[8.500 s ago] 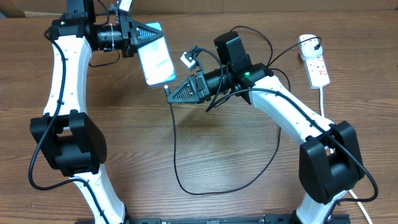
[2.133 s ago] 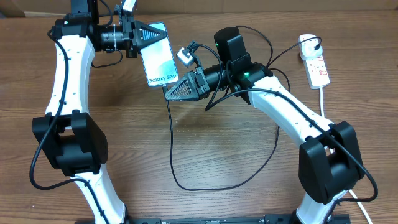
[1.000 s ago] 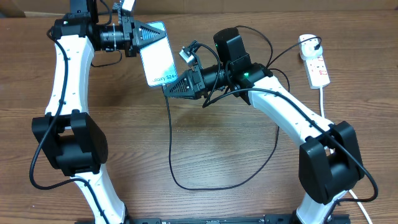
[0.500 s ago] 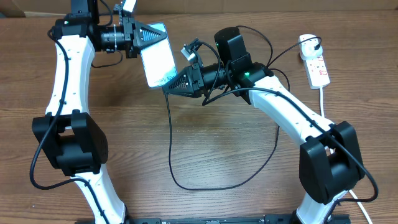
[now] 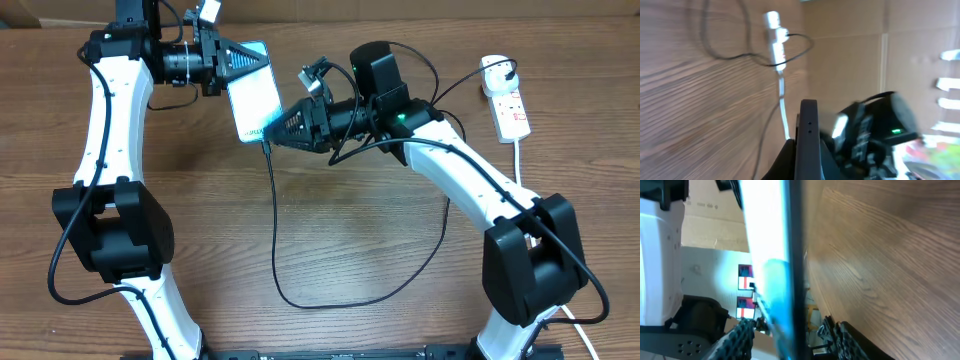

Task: Plug charger to phone and switch on socket
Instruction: 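Release the plug and lower the phone toward the table with the left gripper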

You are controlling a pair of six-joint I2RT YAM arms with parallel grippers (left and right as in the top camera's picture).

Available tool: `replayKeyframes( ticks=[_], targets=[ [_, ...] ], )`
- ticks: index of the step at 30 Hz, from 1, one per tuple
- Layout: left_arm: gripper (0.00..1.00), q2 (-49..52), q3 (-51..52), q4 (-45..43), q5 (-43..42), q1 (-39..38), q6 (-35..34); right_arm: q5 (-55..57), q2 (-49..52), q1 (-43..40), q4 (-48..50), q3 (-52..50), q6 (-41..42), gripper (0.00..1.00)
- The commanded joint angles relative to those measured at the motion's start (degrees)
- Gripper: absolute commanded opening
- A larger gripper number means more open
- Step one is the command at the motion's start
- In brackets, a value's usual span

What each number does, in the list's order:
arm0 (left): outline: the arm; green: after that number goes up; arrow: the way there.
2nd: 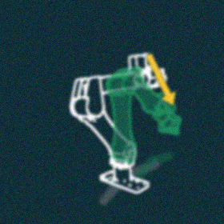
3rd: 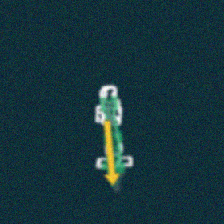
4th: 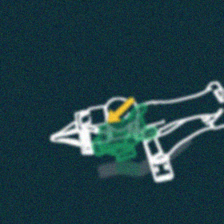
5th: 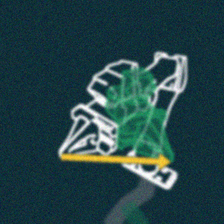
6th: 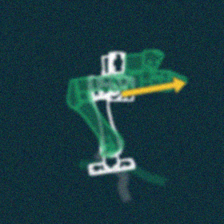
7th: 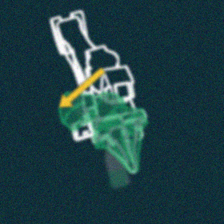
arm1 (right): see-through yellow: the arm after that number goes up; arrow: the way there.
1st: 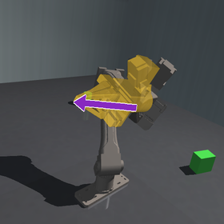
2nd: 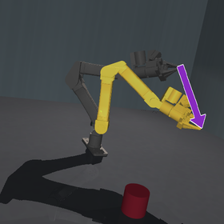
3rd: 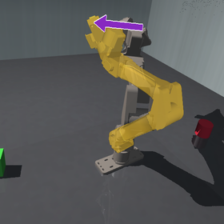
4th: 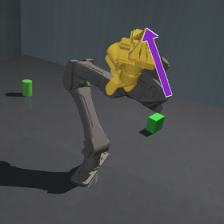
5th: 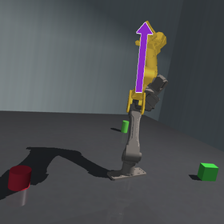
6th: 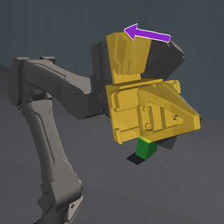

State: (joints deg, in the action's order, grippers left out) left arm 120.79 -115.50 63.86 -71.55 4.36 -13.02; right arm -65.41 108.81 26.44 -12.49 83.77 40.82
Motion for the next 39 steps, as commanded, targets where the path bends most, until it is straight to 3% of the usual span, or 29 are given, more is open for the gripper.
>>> replayKeyframes(
  ticks=[1, 7, 15, 21, 27, 39],
  targets=[
    [0.04, -1.09, -0.9, 3.82, 8.96, -0.22, 6.23, -0.72, -0.48, -2.21, -0.22, -0.17, -1.92, 0.61],
    [0.04, -1.07, -0.87, 10.58, 16.55, -0.33, 15.89, -0.63, -0.48, -5.25, -4.79, -0.17, -6.27, 0.68],
    [0.04, -0.07, 2.08, 10.54, 24.61, -2.38, 18.18, 11.78, -0.48, -6.69, -21.29, -0.17, -17.18, 0.73],
    [0.04, 2.54, 6.91, 5.9, 25.55, -3.39, 17.57, 19.47, -0.48, -6.16, -28.48, -0.17, -20.35, 0.74],
    [0.04, 6.1, 9.09, 4.33, 31.69, -3.39, 11.61, 22.53, -0.48, -6.14, -30.77, -0.17, -21.51, 0.77],
    [0.04, 14.27, 9.25, -0.72, 34.53, -4.81, 11.72, 25.11, -0.48, -6.14, -32.3, -0.17, -21.84, 0.79]
  ],
)
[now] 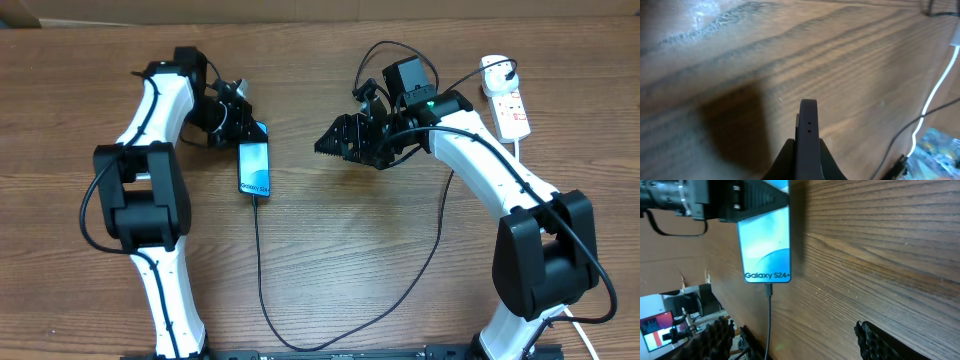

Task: Plug charger to phone and switch on socket
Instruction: 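Release the plug and lower the phone toward the table with the left gripper, then set the phone flat on the table and open the left gripper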

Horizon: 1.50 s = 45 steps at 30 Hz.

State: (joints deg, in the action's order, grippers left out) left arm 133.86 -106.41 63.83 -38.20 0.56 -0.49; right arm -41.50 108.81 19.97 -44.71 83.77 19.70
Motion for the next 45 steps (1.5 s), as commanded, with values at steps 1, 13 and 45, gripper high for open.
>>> replayKeyframes(
  ticks=[1, 13, 45],
  targets=[
    [0.04, 1.29, 0.17, -0.96, 1.79, -1.2, -0.81, 1.29, -0.48, 0.33, -0.11, -0.17, -0.74, 0.79],
    [0.04, 1.46, 0.2, -3.87, 8.76, -2.89, -1.29, 1.6, -0.48, 0.33, -0.52, -0.17, -0.72, 0.82],
    [0.33, 1.46, 0.2, -1.27, 13.44, -2.84, -1.31, 1.6, -0.48, 0.33, -1.31, -0.17, -1.64, 0.83]
  ],
)
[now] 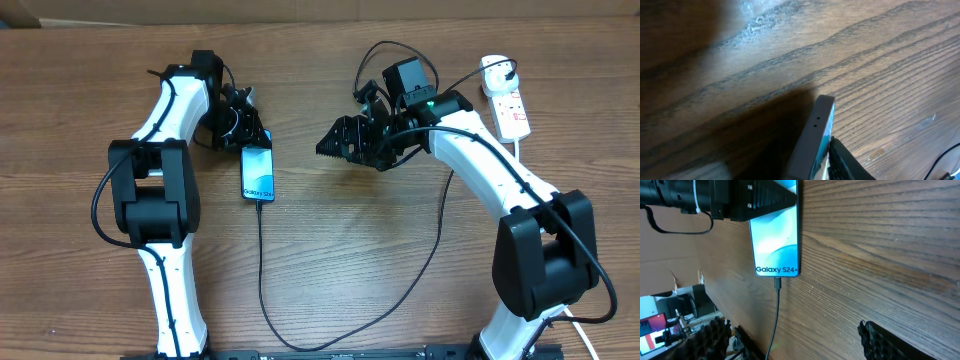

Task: Plug charger to phone and switch on socket
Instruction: 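Set the phone flat on the table and open the left gripper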

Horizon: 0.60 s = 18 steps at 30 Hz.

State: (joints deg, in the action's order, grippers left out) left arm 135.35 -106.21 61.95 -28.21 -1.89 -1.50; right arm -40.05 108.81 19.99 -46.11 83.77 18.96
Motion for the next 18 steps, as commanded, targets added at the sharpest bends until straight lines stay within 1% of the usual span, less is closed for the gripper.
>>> replayKeyframes(
  ticks=[1, 5, 9, 18],
  targets=[
    [0.36, -0.02, 0.0, 0.72, 3.85, -0.39, -0.35, 0.15, -0.48, 0.31, 0.07, -0.17, -0.9, 0.83],
    [0.4, -0.02, 0.0, 1.14, 6.27, -0.39, -2.03, 0.15, -0.48, 0.31, 0.09, -0.17, -0.9, 0.83],
    [0.41, -0.02, -0.02, 1.22, 6.93, -0.37, -2.45, 0.15, -0.48, 0.31, 0.07, -0.17, -0.9, 0.83],
    [0.45, -0.02, 0.0, 1.36, 11.8, -0.37, -6.25, 0.17, -0.48, 0.31, -0.37, -0.17, -1.09, 0.83]
  ],
)
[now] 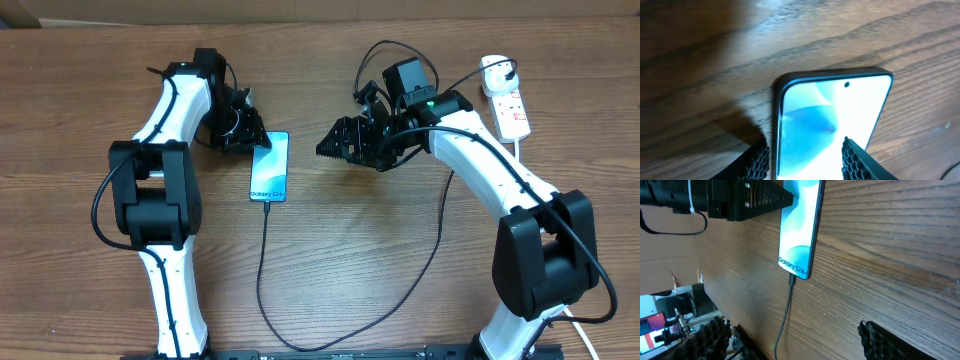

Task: Plug charger to phone and switch on socket
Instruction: 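Set the phone flat on the table and open the left gripper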

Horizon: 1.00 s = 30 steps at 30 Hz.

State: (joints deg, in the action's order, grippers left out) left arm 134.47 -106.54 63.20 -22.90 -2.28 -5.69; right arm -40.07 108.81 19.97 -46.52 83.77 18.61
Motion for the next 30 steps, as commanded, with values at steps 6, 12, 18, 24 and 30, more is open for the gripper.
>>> replayKeyframes(
  ticks=[6, 12, 18, 24, 30],
  targets=[
    [0.45, 0.83, 0.15, 1.09, 9.46, 0.02, -3.63, 0.17, -0.48, 0.33, 0.04, -0.17, -0.72, 0.83],
    [0.46, -0.09, -6.84, 8.15, 13.42, 0.42, -3.76, 0.17, -0.5, 0.31, 0.09, -0.02, -0.98, 0.89],
    [0.46, -4.07, -23.17, 19.63, 17.29, 1.03, -3.74, 4.61, -3.13, 0.15, -2.67, 2.19, -2.34, 1.0],
    [0.47, -12.41, -36.65, 27.47, 18.21, 1.16, -3.76, 14.71, -10.14, 0.15, -10.08, 6.64, -2.4, 1.0],
    [0.62, -22.58, -39.98, 29.49, 18.88, 1.14, -3.76, 22.77, -20.59, -1.9, -14.47, 7.67, -2.08, 1.0]
  ],
)
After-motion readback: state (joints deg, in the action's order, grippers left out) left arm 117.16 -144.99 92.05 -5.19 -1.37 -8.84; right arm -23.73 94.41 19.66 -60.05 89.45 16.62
